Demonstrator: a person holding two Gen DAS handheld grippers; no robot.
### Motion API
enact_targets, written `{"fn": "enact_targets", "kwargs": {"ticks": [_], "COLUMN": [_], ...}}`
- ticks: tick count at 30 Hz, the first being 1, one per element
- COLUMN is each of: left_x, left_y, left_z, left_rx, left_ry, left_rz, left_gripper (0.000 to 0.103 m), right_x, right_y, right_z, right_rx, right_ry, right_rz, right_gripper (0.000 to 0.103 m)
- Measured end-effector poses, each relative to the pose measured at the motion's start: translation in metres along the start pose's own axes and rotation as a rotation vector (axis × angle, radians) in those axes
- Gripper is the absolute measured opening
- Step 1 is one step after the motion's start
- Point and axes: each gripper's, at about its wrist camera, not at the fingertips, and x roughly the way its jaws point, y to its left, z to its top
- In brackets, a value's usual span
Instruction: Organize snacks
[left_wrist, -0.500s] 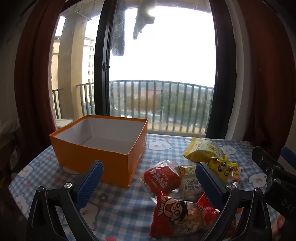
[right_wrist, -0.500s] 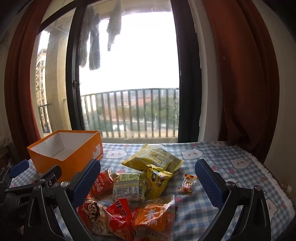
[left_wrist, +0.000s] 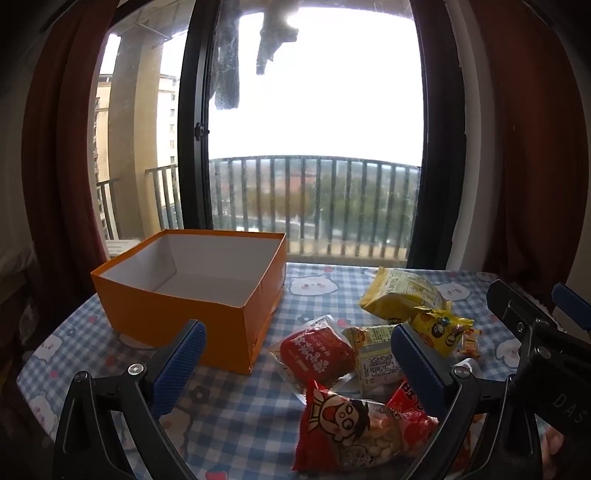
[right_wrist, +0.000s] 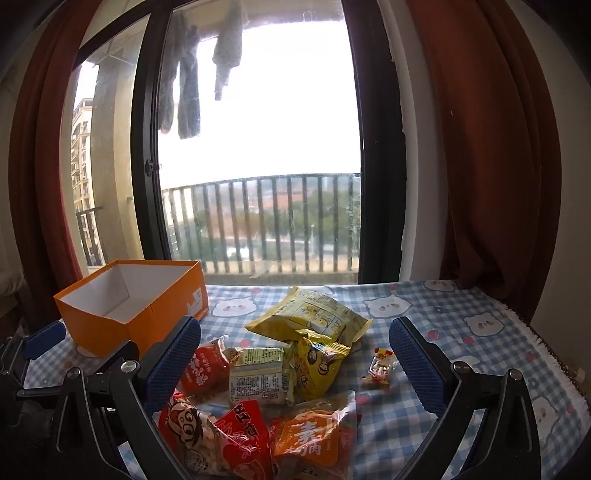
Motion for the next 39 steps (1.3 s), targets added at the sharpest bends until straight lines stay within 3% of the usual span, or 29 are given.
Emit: {"fn": "enact_targets", "kwargs": {"ticks": [8, 39], "left_x": [0.002, -0.02], "left_y": [0.007, 0.008], "left_z": [-0.002, -0.002], "left_rx": [-0.003, -0.016], "left_ry": [-0.001, -0.019], "left_rz": [0.017, -0.02], "left_gripper": [0.101, 0.101], "right_x": [0.01, -0.016], "right_y": [-0.001, 0.005], "right_z": [-0.005, -0.01], "right_rx": [0.045, 0.033], "right_ry": [0.026, -0.025], "right_rz": [0.035, -0.008], "right_gripper": [0.103, 0.103]}}
